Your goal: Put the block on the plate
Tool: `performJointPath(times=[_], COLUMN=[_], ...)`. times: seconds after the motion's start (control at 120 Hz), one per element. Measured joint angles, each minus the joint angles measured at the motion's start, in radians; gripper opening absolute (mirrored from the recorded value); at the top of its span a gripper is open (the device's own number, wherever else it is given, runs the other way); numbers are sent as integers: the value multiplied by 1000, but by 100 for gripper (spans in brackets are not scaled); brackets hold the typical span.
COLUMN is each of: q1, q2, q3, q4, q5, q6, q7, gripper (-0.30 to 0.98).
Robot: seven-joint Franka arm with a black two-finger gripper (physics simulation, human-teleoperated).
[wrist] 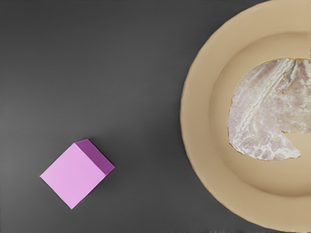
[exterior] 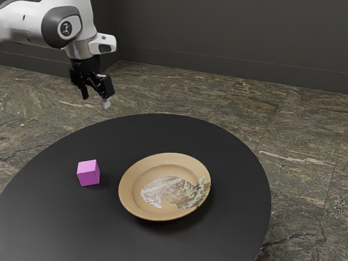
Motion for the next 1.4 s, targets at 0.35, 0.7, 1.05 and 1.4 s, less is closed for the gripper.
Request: performJointPath(times=[0.35,0.7,1.05,1.4], q1=[-29,95,99,145], q2=[-17,87,189,232], q3=[24,66,83,82], q4=[-220,-309,-392,-418], q5=[0,-3,-34,-37], q6=[89,268,513,644], q7=[-36,-301,-615,-802], gripper=[69,69,69,69])
